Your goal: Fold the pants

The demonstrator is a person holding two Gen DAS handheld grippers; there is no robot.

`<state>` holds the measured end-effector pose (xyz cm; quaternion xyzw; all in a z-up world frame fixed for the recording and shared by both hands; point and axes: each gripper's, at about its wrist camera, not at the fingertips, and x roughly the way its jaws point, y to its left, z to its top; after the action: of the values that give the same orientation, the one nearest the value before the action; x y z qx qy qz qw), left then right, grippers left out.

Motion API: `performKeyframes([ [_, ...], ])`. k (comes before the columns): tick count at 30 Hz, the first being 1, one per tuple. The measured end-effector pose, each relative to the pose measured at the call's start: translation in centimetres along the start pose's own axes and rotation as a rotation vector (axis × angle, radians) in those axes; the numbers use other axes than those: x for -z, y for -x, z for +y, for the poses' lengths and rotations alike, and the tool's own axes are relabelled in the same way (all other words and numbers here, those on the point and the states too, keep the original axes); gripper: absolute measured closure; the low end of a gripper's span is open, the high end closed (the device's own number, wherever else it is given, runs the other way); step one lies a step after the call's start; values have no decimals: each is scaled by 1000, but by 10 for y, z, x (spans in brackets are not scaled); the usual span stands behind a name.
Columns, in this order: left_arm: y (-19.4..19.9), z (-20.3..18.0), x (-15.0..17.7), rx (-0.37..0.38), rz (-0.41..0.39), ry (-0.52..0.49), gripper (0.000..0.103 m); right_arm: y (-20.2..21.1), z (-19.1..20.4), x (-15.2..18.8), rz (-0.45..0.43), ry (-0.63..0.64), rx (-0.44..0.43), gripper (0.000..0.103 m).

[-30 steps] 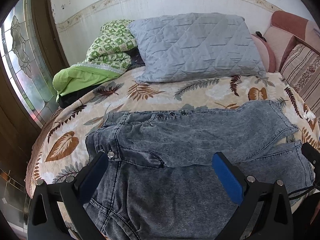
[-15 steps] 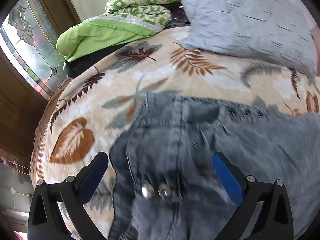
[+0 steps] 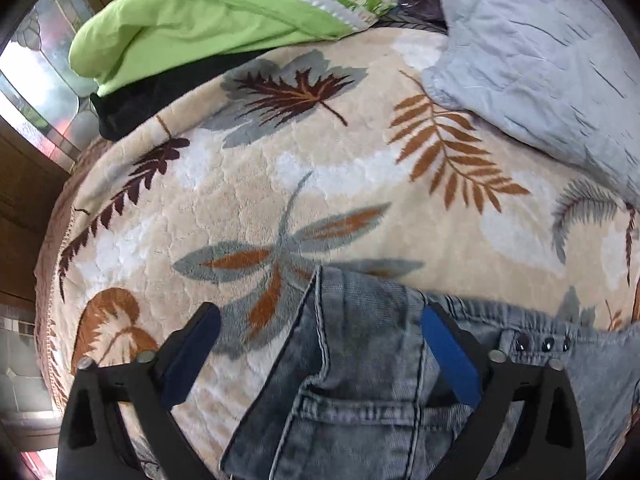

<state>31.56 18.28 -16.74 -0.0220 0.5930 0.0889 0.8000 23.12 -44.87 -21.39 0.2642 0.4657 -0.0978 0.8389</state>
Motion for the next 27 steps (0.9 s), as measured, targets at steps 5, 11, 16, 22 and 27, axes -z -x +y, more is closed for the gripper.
performKeyframes([
  [5, -26, -2, -4, 70, 101, 22, 56, -9, 16, 0, 4, 65, 30, 50],
  [11, -23, -6, -6, 133, 80, 5, 84, 5, 14, 7, -11, 50, 5, 84],
  [16, -21, -3, -9, 193, 80, 30, 84, 25, 6, 15, -39, 24, -17, 87],
  [22, -13, 1, -7, 215, 46, 43, 98, 49, 11, 27, -88, 34, -17, 87],
  [27, 18, 3, 6, 223, -54, 28, 100, 75, 10, 41, -126, 40, -20, 88],
])
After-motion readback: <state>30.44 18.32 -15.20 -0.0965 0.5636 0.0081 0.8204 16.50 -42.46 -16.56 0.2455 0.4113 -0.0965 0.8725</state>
